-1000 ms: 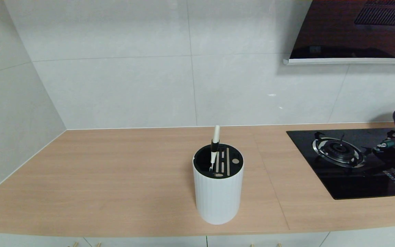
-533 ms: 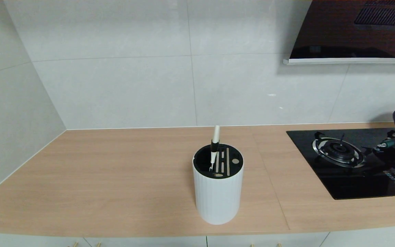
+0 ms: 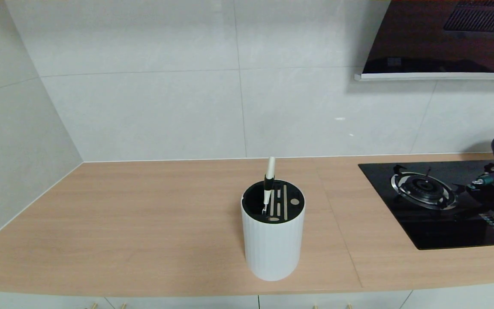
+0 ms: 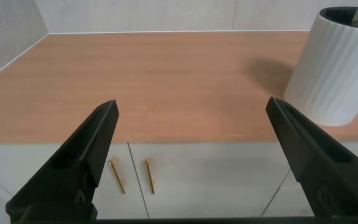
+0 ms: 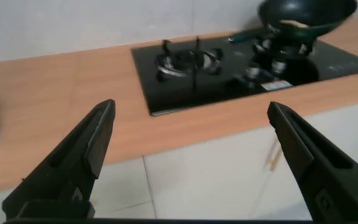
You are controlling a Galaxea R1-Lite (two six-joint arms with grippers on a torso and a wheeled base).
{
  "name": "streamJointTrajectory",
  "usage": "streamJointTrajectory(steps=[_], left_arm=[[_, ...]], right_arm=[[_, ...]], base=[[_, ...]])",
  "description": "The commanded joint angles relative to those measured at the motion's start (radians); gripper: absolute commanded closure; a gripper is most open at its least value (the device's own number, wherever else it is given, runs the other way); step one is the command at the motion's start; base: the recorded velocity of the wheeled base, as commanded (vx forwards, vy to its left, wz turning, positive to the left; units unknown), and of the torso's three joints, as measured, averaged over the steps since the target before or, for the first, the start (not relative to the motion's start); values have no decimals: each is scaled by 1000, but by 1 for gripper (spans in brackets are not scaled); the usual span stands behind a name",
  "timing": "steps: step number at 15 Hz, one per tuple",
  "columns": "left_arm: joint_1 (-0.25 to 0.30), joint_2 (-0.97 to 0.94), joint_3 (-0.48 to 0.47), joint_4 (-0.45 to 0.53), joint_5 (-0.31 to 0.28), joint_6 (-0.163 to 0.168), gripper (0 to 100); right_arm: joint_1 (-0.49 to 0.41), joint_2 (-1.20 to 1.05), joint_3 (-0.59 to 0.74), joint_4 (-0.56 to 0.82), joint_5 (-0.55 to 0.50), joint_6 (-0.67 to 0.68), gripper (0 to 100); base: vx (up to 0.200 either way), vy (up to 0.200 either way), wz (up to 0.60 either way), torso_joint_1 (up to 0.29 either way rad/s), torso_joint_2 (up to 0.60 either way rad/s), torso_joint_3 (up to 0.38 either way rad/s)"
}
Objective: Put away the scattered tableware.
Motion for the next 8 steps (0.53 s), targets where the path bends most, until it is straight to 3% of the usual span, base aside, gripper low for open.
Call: streamJointTrajectory(steps=[1,8], left_arm=[[0,2,0,0,0,-1,0],[0,2,0,0,1,-1,0]], right_arm=[[-2,-10,-2,60,172,7,0],[-2,-10,0,40,157,2,0]], base=[[0,0,0,0,0,0],[0,0,0,0,0,0]])
